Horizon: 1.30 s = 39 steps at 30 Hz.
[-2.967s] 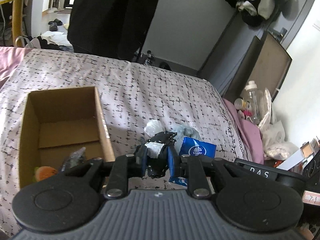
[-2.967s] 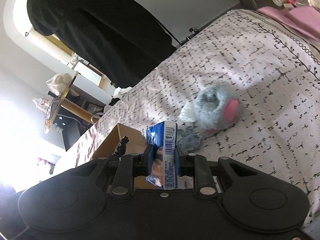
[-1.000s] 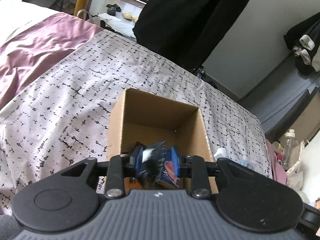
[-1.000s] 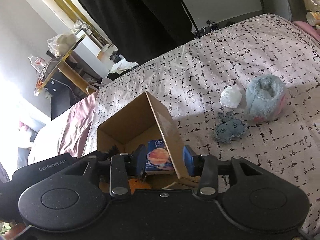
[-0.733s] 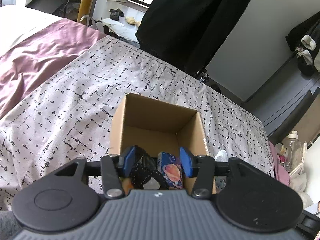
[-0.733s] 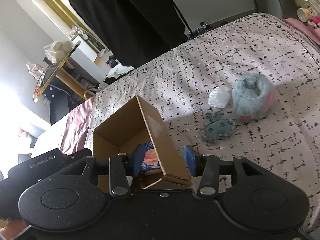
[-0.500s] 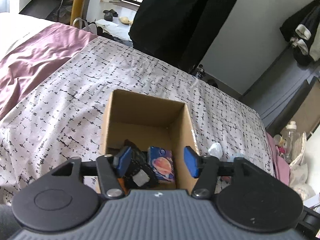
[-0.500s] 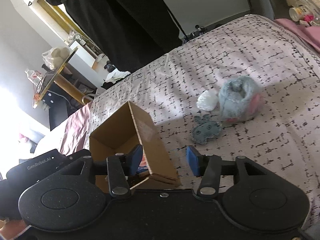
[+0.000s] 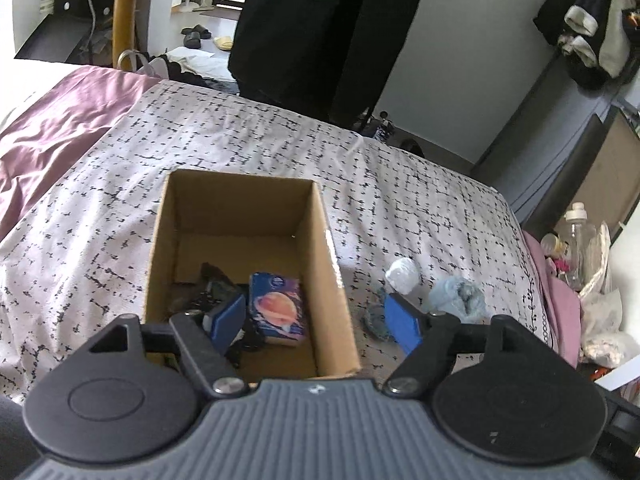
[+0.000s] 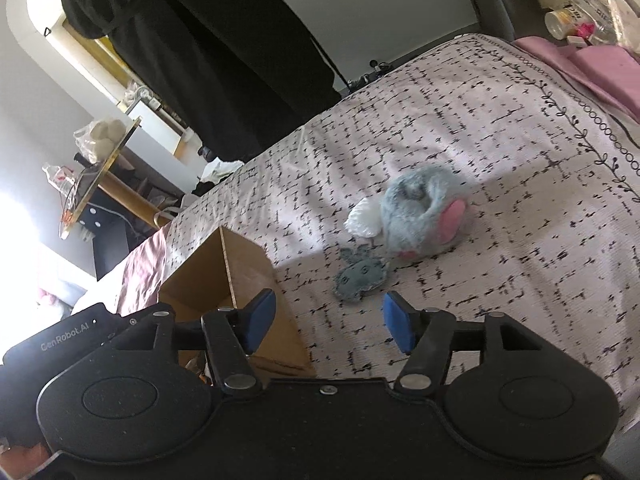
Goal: Organize soft objects
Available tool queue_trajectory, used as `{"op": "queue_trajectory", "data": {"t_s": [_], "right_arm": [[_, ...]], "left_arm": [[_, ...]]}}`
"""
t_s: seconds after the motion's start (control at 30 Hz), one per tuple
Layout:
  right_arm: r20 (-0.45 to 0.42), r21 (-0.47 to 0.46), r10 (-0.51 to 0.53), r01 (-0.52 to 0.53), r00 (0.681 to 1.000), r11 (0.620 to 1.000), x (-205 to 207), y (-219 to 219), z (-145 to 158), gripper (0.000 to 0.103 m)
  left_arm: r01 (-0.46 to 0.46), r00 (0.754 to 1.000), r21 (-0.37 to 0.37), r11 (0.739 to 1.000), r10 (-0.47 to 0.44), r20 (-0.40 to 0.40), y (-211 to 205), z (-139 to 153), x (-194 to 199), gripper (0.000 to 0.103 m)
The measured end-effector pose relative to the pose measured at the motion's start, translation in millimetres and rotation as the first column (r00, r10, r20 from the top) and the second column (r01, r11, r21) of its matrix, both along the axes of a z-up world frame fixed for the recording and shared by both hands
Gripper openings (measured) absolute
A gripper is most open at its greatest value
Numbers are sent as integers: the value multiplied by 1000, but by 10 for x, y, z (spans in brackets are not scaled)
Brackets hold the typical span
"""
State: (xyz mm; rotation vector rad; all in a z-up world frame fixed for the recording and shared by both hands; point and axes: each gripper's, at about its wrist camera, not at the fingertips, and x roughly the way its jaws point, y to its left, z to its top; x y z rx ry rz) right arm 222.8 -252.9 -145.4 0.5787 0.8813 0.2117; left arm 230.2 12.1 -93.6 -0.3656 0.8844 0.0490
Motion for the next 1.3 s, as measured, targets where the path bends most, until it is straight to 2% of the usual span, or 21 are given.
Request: {"op": "queue_trajectory", "data": {"t_s": [0.43,0.77,0.87,0.97,1.13,1.23,1.3], "right_arm": [[6,44,-56,55,998,998,169,-457,-146,60],[-29,84,-100,102,995,991,443,-682,-376,59],[-40,94,-108,112,993,989,547,-719,-457,57],[-50,105,-108,113,993,988,630,-757,-564,52],[-75,151,-102,112,992,982,729,-823,-792,48],[-84,160,-92,104,992,982,787,-822,-887,46],[-88,170,-85,99,992,981,818,-819,-936,45]], "left_arm": [[73,997,26,997,-73,-7,-577,-50,215,76],[115,993,34,993,-115,-22,-952,-197,530,76],[124,992,33,992,-123,-21,-1045,-258,642,75],[132,991,29,991,-131,-19,-1121,-328,759,75],[152,988,26,988,-152,-25,-1231,-475,953,70],[167,985,20,986,-167,-38,-1291,-580,1057,63],[183,982,13,983,-182,-50,-1337,-656,1116,55]]}}
